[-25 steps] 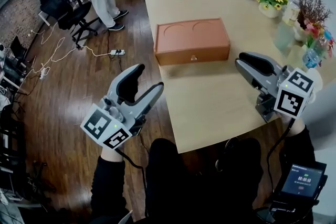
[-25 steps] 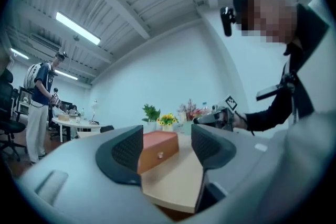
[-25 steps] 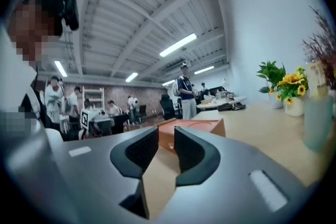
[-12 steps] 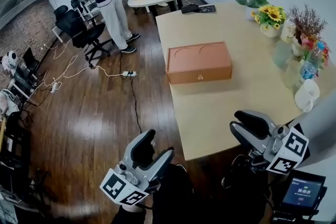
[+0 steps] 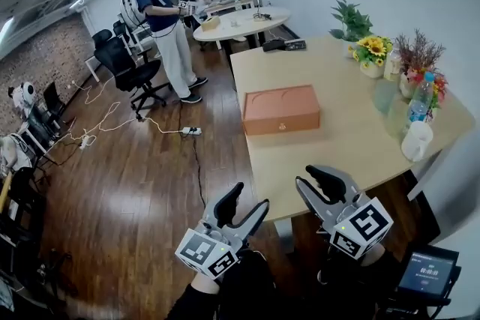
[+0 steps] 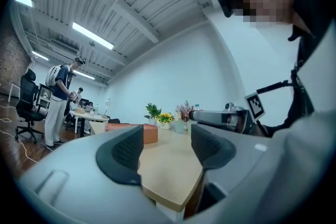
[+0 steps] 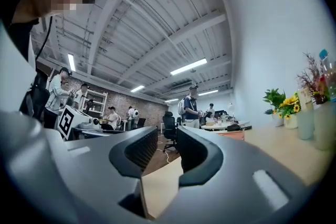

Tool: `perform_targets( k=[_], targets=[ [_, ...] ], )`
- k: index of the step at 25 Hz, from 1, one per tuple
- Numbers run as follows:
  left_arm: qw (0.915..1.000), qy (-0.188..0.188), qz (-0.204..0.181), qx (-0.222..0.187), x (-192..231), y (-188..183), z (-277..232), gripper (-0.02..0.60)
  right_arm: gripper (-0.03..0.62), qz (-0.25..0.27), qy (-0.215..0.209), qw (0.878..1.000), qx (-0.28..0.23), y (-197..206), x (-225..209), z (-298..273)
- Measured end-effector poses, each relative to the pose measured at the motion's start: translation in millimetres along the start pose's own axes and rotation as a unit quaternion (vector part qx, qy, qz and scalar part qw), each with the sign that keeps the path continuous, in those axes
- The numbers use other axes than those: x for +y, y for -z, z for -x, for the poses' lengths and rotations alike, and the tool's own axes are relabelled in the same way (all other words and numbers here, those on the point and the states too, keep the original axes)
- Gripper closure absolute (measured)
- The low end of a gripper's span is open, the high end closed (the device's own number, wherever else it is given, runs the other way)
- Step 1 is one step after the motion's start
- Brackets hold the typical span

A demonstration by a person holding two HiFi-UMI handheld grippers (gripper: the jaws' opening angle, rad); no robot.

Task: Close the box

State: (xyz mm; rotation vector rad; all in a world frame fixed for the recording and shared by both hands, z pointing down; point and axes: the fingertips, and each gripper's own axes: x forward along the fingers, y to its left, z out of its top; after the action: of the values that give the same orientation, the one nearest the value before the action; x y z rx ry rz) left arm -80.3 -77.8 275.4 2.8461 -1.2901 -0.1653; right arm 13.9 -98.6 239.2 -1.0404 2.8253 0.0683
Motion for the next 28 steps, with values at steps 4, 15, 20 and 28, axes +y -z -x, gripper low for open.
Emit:
perform_targets(
  k=[4,15,20,28],
  targets=[
    [0.9998,0.009,0.011,0.016,0,0,-23,0.311,0.487,0.019,0.034,0.999,-0.005,-6,-11,-6],
    [0.9999,0.001,0.001,0.012,5,-3,-39,0.313,0.510,0.029,0.056,0.998,0.005,-4,-25,-20],
    [0.9999,-0.003,0.001,0.011,7,-3,-36,0.313,0.510,0.033,0.056,0.998,0.006,-4,-23,-21],
    [0.9999,0.000,0.000,0.013,3,-4,-38,0.313,0.511,0.039,0.056,0.998,0.008,-6,-24,-18]
  ],
)
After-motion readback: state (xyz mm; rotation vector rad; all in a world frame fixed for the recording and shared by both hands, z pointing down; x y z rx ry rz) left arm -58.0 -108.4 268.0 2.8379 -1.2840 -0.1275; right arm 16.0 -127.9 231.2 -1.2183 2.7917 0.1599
